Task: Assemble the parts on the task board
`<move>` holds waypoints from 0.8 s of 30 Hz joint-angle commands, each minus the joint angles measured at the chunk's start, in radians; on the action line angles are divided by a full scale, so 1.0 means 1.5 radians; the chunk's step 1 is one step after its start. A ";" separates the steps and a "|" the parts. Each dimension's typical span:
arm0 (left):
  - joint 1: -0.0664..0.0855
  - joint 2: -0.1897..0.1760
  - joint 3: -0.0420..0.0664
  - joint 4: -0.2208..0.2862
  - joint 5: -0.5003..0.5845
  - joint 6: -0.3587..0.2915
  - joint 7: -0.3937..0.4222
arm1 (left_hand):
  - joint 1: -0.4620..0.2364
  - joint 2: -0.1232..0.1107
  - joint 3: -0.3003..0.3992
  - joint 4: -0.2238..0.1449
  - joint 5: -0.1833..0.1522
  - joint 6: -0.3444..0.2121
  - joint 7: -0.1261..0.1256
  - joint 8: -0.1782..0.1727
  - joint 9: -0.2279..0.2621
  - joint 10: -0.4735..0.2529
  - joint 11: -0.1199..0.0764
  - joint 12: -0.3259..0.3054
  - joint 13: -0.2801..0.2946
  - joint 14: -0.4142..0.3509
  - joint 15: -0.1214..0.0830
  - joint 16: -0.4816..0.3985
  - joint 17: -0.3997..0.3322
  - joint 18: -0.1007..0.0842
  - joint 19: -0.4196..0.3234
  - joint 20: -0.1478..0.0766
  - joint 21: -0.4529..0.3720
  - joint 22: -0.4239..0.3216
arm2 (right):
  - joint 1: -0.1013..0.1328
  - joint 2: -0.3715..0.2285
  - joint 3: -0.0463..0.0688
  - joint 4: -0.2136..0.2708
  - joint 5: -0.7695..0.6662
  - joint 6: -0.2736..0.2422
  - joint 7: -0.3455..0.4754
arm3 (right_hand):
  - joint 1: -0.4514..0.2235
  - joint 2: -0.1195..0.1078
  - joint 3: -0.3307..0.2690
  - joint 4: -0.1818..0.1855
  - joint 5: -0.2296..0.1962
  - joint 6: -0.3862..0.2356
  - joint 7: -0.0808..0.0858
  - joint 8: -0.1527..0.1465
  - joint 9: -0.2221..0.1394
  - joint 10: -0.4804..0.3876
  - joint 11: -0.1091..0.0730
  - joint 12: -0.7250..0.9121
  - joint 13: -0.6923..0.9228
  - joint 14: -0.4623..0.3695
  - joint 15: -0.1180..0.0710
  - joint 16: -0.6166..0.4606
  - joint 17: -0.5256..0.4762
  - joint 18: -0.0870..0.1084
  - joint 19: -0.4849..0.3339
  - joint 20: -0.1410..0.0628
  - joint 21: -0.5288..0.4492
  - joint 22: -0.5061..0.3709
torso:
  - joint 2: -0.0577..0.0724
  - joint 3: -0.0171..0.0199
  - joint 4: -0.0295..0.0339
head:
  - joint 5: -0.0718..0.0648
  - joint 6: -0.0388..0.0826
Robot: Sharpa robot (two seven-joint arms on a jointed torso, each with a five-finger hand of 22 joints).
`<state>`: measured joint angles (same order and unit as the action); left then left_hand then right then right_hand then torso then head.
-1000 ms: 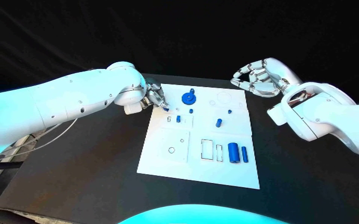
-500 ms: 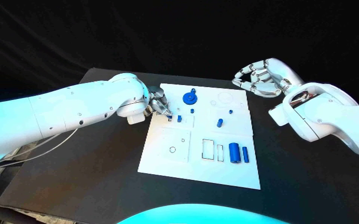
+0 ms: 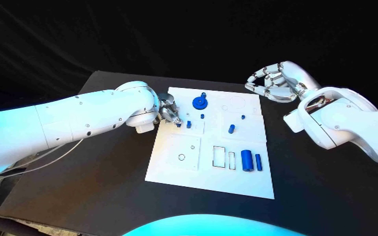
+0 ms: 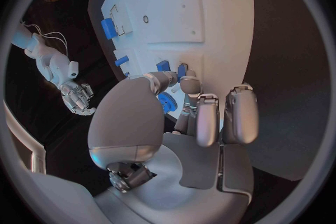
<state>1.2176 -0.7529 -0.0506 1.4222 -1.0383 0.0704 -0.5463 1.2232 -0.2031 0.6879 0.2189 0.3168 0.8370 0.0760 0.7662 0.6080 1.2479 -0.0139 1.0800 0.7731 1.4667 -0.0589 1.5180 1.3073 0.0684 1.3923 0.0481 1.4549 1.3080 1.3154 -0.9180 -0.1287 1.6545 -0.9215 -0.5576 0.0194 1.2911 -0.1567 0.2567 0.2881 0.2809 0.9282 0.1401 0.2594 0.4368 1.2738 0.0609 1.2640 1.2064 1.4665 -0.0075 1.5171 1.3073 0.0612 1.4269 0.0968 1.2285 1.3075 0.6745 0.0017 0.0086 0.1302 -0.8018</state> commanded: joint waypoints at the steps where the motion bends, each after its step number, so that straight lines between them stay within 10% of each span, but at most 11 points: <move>1: -0.003 0.003 -0.001 -0.002 -0.027 -0.007 -0.009 | -0.005 0.004 0.073 -0.070 -0.001 0.005 -0.009 0.005 0.009 0.004 0.001 0.003 0.002 0.051 -0.006 0.003 0.104 -0.009 0.005 -0.001 0.005 0.033 | 0.000 0.000 0.000 0.001 -0.008 0.009 0.005 | -0.006 0.000 0.003 0.000 0.003 -0.004 0.001 0.003 0.001 -0.003 -0.001 -0.001 0.000 0.049 -0.003 -0.003 0.090 0.007 -0.003 -0.002 -0.003 0.073 | 0.000 0.0001 0.0003 | -0.001 -0.001; 24: -0.004 0.001 -0.001 0.007 -0.036 0.020 -0.021 | -0.020 -0.011 0.072 -0.073 -0.004 0.005 -0.014 0.015 0.014 0.009 -0.003 0.007 0.007 0.052 -0.010 0.004 0.106 -0.010 0.006 -0.002 0.005 0.035 | 0.000 -0.001 0.000 0.001 -0.009 0.008 0.005 | -0.006 0.000 0.003 0.000 0.003 -0.004 0.001 0.003 0.001 -0.003 -0.001 -0.001 0.000 0.049 -0.003 -0.003 0.090 0.007 -0.003 -0.002 -0.003 0.073 | -0.001 0.0002 0.0017 | -0.004 -0.004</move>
<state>1.2148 -0.7519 -0.0506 1.4306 -1.0836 0.0709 -0.5613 1.2008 -0.2176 0.6915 0.2152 0.3168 0.8385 0.0669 0.7846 0.6260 1.2517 -0.0176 1.0845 0.7820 1.4668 -0.0659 1.5179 1.3074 0.0685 1.3939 0.0465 1.4589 1.3078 1.3153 -0.9198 -0.1288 1.6551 -0.9225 -0.5572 0.0196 1.2911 -0.1567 0.2567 0.2881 0.2809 0.9282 0.1401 0.2593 0.4366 1.2738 0.0609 1.2640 1.2064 1.4665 -0.0075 1.5171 1.3079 0.0612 1.4269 0.0968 1.2285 1.3081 0.6728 0.0015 0.0103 0.1253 -0.8078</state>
